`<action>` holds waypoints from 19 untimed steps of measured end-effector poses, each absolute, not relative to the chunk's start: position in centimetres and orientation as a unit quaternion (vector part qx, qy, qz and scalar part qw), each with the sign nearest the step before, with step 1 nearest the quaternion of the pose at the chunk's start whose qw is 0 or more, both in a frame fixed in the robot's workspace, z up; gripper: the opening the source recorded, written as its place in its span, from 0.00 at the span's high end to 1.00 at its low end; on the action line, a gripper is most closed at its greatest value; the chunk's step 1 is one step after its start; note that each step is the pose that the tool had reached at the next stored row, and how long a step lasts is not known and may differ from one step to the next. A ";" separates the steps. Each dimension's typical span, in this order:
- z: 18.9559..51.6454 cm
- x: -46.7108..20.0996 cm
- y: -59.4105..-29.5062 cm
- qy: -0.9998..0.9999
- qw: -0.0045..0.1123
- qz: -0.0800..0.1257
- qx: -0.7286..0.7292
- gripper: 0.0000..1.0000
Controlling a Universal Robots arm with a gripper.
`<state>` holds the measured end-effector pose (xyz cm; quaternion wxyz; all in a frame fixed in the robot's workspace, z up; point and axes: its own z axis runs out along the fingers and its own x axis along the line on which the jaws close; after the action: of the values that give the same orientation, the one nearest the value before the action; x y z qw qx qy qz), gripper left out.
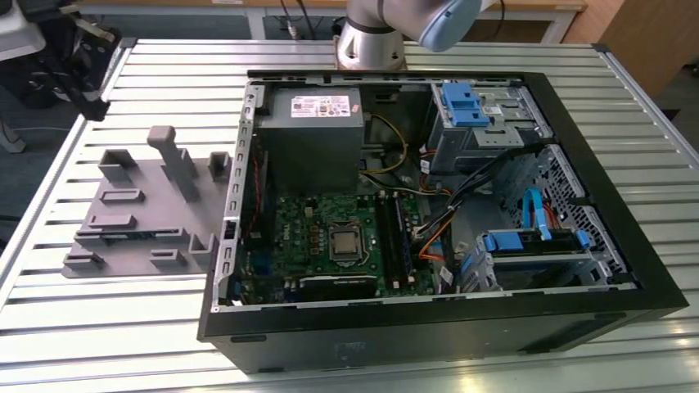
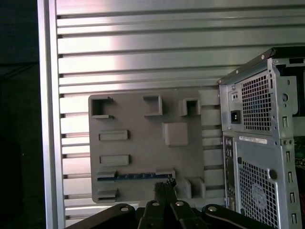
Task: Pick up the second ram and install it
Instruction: 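Reach for the second ram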
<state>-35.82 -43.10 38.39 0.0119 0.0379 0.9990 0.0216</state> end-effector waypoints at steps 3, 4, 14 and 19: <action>38.4 -37.2 -43.2 0.999 0.012 0.022 0.038 0.89; 38.4 -37.5 -43.2 0.999 0.012 0.022 0.038 0.89; 38.3 -38.1 -43.7 0.999 0.012 0.022 0.038 0.89; 38.3 -38.4 -43.9 0.999 0.012 0.022 0.038 0.89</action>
<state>-38.39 -43.89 38.32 0.0119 0.0378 0.9990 0.0217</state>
